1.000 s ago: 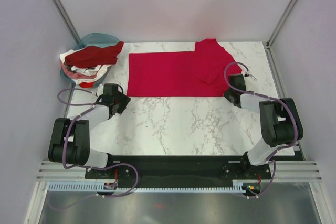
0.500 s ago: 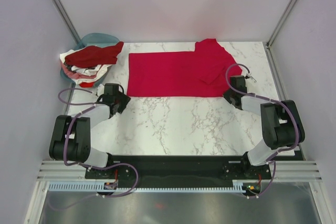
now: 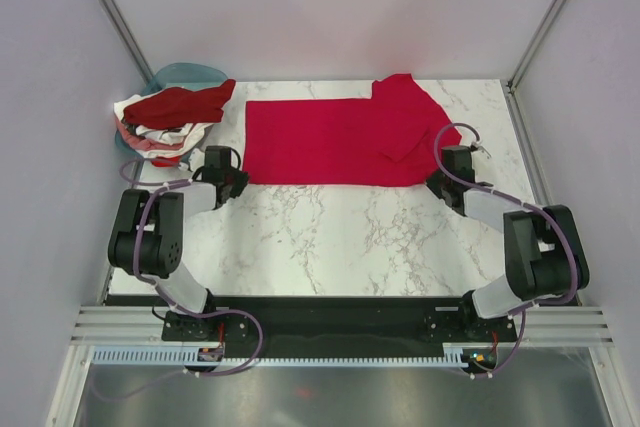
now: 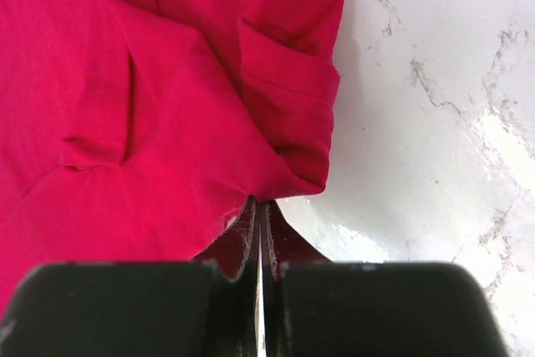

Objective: Fold and stack the t-shirts
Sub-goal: Fold the tshirt

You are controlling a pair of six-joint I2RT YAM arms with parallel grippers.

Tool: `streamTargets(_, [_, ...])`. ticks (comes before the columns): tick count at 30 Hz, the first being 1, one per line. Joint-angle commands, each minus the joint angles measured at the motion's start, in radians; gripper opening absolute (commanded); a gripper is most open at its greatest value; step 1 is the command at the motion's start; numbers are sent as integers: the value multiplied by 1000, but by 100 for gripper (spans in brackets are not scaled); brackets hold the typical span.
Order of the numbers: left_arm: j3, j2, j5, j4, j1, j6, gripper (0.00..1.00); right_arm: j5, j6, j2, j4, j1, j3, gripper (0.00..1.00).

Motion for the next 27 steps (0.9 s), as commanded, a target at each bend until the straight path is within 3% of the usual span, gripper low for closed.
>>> streamTargets(1, [31,49,-22,-3,-2,-25,21,-9,18,-55,20,-3,-13,0])
streamTargets(2, [32,55,-22,-5,-2,-26,8,-4,17,-67,16,-3,-15,0])
streamTargets(3, [32,56,-19,-8,-2,-26,2,4,15,-73,13,-3,-15,0])
streamTargets(6, [22,5,-18,-34,0,-29,2,57,3,-99,-47,-3,-2,12])
streamTargets(7, [0,-18,-28,-33,0,-39,2,76,3,-106,-52,-3,-1,29])
streamTargets(10, [-29,-89,-29,-33,0,-34,2,99,-8,-119,-40,-3,-16,48])
streamTargets(15, [-29,-91,13,-42,5,-36,2,73,-25,-63,-27,-8,-5,53])
streamTargets(27, [-30,-98,22,-62,37,-34,2,50,-18,46,8,-66,2,53])
